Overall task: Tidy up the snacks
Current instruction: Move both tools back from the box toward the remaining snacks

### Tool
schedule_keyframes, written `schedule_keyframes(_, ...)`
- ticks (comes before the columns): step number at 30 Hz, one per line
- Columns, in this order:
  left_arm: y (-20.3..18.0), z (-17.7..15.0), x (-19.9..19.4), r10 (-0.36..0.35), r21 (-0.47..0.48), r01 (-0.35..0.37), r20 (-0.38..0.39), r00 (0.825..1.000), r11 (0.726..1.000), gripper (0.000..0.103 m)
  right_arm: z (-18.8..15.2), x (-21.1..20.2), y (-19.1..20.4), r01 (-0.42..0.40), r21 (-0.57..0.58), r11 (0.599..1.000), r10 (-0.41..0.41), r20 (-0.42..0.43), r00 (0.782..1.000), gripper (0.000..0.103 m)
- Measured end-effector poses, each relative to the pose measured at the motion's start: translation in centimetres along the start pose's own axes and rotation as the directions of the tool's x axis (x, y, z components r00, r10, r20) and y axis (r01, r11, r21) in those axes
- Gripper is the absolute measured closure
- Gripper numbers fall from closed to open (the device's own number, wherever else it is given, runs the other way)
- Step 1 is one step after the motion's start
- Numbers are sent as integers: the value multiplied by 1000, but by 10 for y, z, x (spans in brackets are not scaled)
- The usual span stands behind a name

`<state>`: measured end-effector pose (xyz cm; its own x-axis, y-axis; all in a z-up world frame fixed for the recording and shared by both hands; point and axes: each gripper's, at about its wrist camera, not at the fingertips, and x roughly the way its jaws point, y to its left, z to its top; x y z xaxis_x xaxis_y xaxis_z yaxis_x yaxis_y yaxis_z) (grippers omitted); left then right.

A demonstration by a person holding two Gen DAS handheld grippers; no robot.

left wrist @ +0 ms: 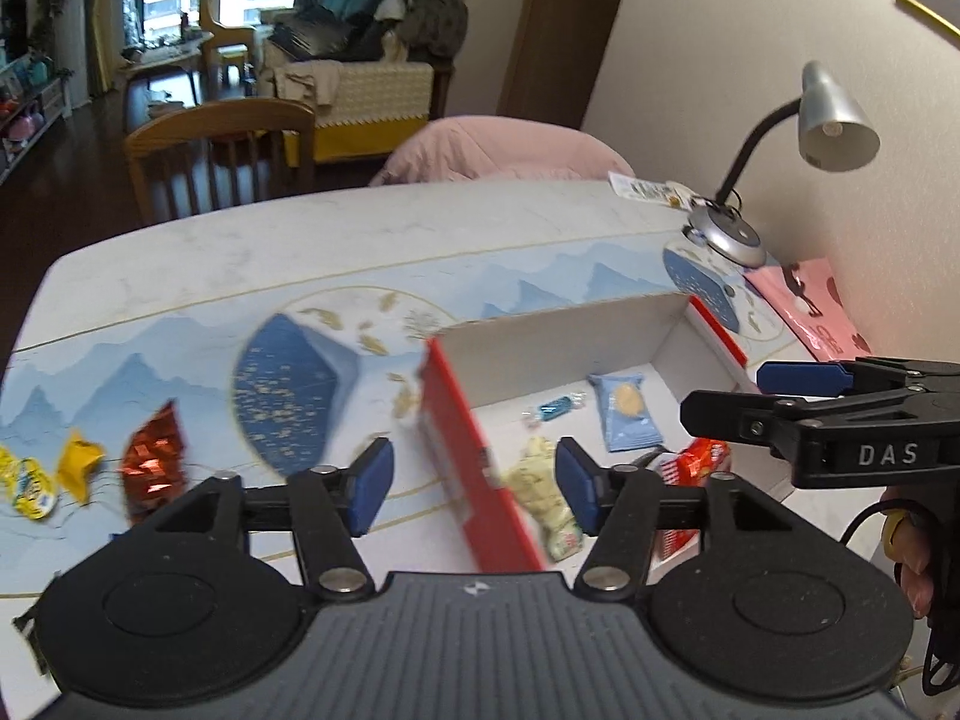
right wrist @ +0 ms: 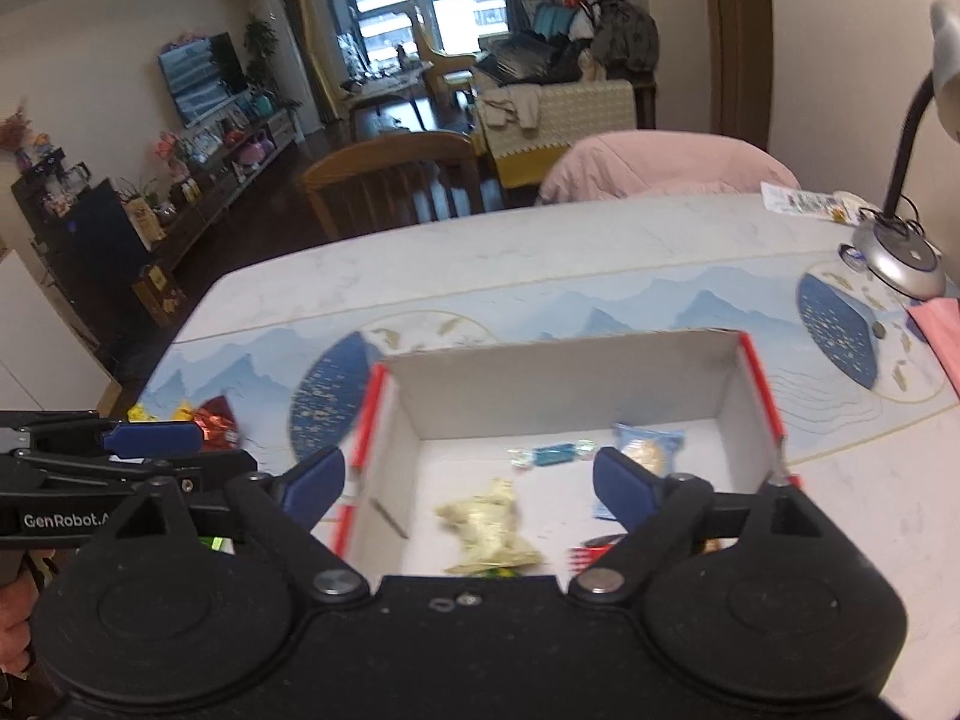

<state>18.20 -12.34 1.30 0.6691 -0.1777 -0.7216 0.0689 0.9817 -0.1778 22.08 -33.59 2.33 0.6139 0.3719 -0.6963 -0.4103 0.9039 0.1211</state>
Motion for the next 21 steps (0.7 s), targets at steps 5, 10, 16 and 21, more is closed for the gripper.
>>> schedule_keyframes(5,34,-16,-21,40,-19,-40,23,999,999,38,-6,7,38,-34,-42,999,34,-4,999,7)
schedule_keyframes(10,72,-34,-41,65,-38,-64,26,998,997,36,-16,17,75,-62,-80,995,62,-13,998,2)
schedule_keyframes(16,118,-54,-59,102,-65,-100,28,994,993,30,-30,34,115,-95,-95,991,90,-55,994,0)
schedule_keyframes(21,158,-70,-65,136,-68,-134,19,991,989,29,-44,54,144,-93,-100,991,83,-97,992,0)
